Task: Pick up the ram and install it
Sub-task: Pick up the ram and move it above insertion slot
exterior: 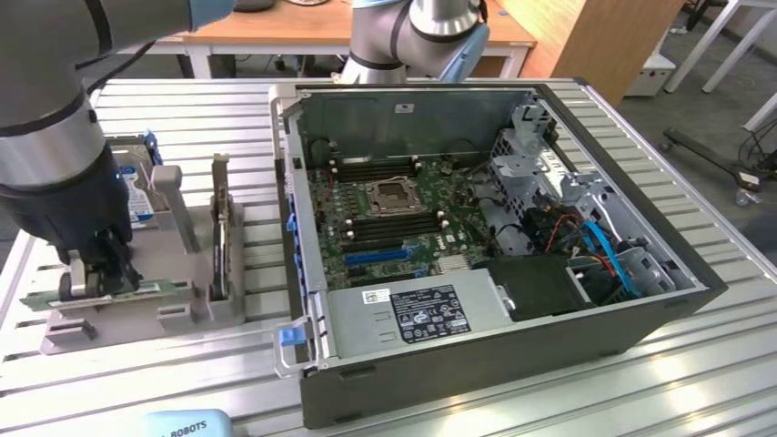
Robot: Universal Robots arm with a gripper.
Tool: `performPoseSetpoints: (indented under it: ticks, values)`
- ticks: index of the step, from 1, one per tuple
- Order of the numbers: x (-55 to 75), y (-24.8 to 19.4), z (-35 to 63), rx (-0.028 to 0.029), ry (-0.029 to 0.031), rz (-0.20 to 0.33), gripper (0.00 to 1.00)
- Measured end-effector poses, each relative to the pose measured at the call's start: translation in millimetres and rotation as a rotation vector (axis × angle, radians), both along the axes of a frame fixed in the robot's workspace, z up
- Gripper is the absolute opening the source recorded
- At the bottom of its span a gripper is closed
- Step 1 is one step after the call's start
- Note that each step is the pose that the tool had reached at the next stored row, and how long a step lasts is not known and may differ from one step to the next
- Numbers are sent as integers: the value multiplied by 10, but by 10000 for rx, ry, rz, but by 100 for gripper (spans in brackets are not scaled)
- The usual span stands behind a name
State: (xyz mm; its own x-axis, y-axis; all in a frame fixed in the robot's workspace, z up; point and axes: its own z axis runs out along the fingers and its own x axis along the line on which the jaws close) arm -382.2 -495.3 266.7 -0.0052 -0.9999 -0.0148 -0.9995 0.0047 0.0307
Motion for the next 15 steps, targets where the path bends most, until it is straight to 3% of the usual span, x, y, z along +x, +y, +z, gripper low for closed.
performPoseSetpoints:
  ticks: [15]
  values:
    - [0, 0, 430, 0, 0, -4, 11]
